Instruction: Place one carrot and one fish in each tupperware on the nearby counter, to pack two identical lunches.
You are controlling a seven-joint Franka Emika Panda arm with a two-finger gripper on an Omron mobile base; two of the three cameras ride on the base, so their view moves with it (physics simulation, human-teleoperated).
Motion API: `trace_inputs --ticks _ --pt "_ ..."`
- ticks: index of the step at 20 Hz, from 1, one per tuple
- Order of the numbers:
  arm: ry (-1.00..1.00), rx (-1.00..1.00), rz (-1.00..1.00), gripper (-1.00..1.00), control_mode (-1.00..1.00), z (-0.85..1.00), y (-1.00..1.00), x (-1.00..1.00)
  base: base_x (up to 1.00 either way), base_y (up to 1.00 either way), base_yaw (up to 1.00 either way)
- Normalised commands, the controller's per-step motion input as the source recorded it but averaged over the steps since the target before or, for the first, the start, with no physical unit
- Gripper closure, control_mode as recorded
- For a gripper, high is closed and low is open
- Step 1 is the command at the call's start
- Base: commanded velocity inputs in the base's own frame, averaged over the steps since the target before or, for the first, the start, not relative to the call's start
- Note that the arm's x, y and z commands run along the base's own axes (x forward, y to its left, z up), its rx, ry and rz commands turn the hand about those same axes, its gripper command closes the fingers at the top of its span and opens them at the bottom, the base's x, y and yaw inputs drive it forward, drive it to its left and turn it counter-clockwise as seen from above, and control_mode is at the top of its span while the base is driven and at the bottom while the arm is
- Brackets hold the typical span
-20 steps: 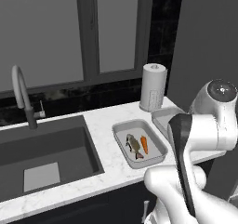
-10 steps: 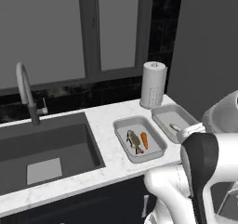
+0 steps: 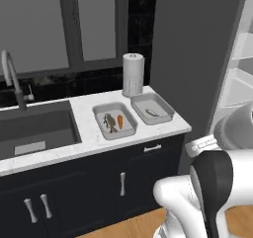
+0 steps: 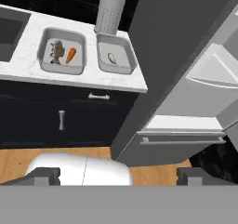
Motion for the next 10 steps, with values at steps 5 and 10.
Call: trace_inputs --ticks 5,10 --pt "0.0 0.0 0.0 -1.0 1.0 0.0 0.0 0.0 -0.42 -1.0 -0.06" --pt "0.0 0.0 0.0 -1.0 1.0 0.0 0.0 0.0 -0.06 -1.0 -0.03"
